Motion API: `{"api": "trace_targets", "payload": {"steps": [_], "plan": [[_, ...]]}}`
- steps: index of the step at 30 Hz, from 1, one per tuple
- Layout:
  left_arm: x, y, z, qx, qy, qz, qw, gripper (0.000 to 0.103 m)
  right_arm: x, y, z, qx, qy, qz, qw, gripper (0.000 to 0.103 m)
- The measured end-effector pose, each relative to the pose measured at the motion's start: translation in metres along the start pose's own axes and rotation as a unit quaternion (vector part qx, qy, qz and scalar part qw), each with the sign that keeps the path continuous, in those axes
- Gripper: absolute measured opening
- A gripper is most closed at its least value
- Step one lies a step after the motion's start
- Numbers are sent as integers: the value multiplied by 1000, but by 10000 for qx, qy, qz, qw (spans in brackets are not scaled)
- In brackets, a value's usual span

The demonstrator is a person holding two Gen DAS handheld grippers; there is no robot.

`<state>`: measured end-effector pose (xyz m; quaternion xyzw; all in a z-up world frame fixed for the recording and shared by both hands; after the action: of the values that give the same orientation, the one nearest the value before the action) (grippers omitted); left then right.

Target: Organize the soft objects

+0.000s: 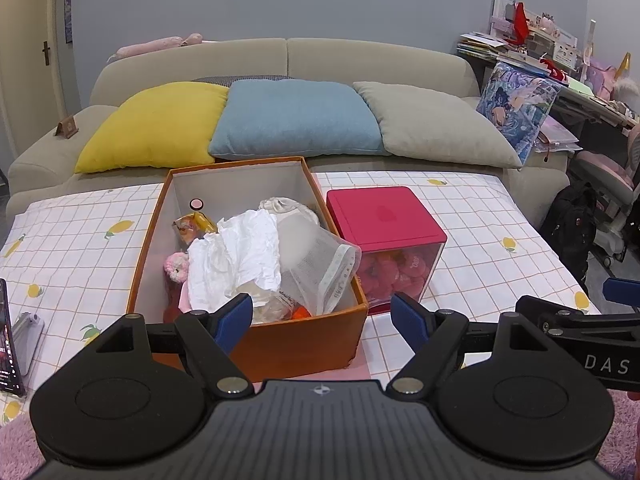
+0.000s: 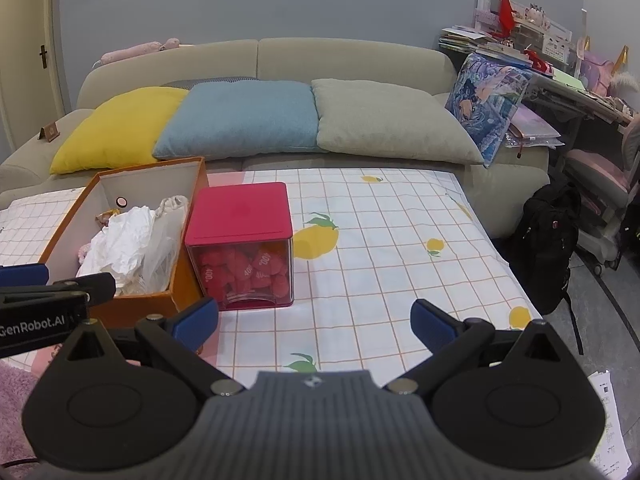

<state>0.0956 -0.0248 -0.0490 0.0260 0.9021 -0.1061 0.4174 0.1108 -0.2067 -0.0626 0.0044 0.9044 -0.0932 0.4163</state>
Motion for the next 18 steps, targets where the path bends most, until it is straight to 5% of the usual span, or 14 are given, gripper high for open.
{"api": "trace_targets", "payload": {"steps": [18], "plan": [[0,1,0,-20,3,20,10000,92,2,1,1,16,19,-12,10000,100]]}}
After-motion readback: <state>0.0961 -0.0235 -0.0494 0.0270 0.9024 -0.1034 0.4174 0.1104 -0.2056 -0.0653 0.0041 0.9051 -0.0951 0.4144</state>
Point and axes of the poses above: each gripper's, at about its wrist camera, not at the fingertips, and z roughly the way its jaws point, y to its left, x to its underside, the point moved 4 cm from there along z, roughly the way its jaws point, and after that the axes turned 13 degrees about x, right-handed, at the moved point
